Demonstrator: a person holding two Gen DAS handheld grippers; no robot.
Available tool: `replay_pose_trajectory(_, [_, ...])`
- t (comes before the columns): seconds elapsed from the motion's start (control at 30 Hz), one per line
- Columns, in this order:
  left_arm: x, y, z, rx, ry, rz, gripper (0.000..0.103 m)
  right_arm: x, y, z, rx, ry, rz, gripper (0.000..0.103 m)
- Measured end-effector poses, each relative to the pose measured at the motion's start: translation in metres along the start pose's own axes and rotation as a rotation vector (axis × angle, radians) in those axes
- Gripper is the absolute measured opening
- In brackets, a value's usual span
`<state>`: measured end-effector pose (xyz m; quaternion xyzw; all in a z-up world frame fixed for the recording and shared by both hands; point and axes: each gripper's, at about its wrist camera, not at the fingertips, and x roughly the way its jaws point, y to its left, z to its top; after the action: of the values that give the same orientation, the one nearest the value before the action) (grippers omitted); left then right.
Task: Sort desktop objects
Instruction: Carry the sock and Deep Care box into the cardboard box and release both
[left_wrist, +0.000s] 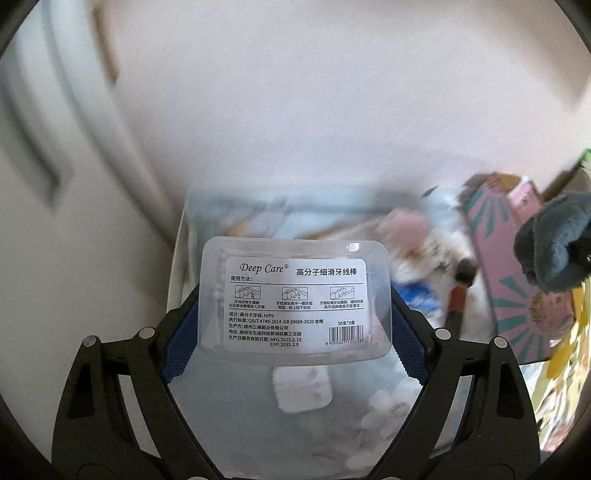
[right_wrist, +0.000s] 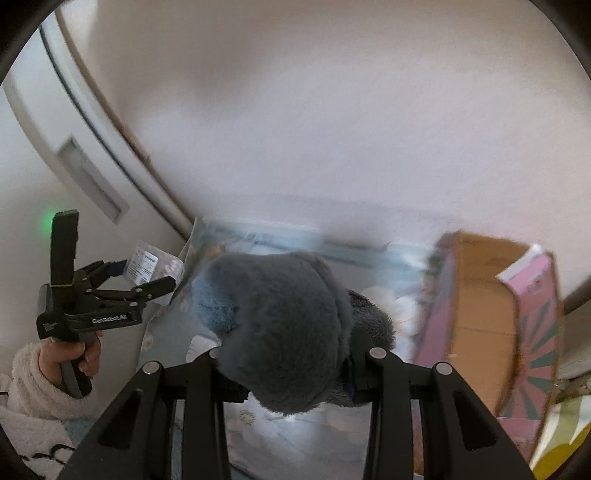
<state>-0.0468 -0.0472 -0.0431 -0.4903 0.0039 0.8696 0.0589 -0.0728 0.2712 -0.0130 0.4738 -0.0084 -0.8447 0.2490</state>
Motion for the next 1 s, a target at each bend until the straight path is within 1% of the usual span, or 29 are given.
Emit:
replay_pose_trajectory(0.03, [0.008,-0.016,0.01,0.028,-0.016,-0.008,0.088,-0.011,-0.007,0.001,0.008,-0.015,-0.022,0.033])
replay_pose_trajectory(0.07, [0.001,-0.026,0.02,0.062,-0.034,-0.021,0.088,-0.018,-0.012,0.002,0.013,-0.025,-0.038,0.033])
replay_pose_trajectory(0.23, [-0.002,-0.081,0.06,0.189,-0.082,-0.099,0.088,-0.053,-0.047,-0.005,0.071,-0.062,-0.127,0.033])
replay_pose_trajectory(0.33, [-0.007,-0.121,0.081,0.25,-0.092,-0.168,0.088,-0.064,-0.071,-0.019,0.128,-0.056,-0.166,0.033])
replay_pose_trajectory(0.43, [-0.01,-0.168,0.097,0.316,-0.083,-0.247,0.088,-0.065,-0.092,-0.037,0.182,-0.025,-0.197,0.033])
replay_pose_trajectory(0.53, [0.001,-0.218,0.104,0.393,-0.052,-0.3,0.088,-0.06,-0.108,-0.058,0.232,0.017,-0.228,0.034])
replay_pose_trajectory(0.63, [0.02,-0.265,0.106,0.456,0.002,-0.347,0.088,-0.05,-0.125,-0.074,0.265,0.049,-0.241,0.034])
replay_pose_trajectory(0.77, [0.076,-0.323,0.104,0.515,0.074,-0.365,0.088,-0.03,-0.148,-0.09,0.298,0.094,-0.25,0.034])
replay_pose_trajectory(0.9, [0.111,-0.356,0.098,0.551,0.136,-0.372,0.088,-0.014,-0.164,-0.103,0.321,0.128,-0.227,0.034])
replay_pose_trajectory(1.0, [0.13,-0.365,0.093,0.571,0.161,-0.366,0.088,-0.007,-0.172,-0.109,0.33,0.137,-0.216,0.034])
